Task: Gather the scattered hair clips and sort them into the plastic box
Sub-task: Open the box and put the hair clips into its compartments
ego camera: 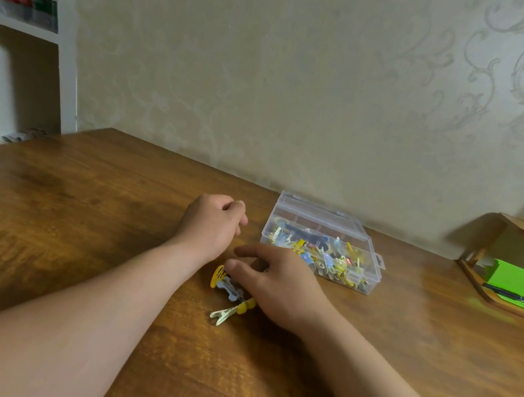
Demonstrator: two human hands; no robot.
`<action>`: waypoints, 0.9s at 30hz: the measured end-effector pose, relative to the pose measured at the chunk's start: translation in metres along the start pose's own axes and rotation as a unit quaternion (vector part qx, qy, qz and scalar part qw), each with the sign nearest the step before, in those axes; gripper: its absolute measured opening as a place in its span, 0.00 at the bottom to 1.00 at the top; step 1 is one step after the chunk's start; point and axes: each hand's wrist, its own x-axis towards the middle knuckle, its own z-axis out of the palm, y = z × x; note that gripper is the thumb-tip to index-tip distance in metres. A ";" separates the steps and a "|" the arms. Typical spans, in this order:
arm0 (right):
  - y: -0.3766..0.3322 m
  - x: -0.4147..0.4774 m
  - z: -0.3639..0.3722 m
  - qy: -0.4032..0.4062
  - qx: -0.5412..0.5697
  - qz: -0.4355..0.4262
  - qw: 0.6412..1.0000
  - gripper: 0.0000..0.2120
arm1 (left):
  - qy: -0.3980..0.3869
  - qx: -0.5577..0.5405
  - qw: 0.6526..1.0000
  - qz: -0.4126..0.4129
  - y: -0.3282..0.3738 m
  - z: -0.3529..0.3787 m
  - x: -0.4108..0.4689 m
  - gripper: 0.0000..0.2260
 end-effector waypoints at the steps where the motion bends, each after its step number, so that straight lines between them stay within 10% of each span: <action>1: -0.002 0.002 0.002 -0.007 -0.010 0.002 1.000 0.17 | 0.001 -0.001 1.000 -0.001 0.000 0.000 0.000 0.18; 13: 0.015 -0.012 -0.025 0.024 0.108 0.024 0.994 0.05 | 0.000 -0.003 1.000 0.005 -0.002 0.001 0.001 0.18; 17: 0.032 -0.005 -0.068 0.166 0.214 0.067 0.960 0.04 | -0.002 -0.002 1.000 0.003 -0.002 0.001 0.001 0.18; 27: 0.063 0.024 -0.115 0.161 -0.062 0.173 0.970 0.07 | -0.006 0.000 1.000 0.002 -0.001 0.000 0.001 0.18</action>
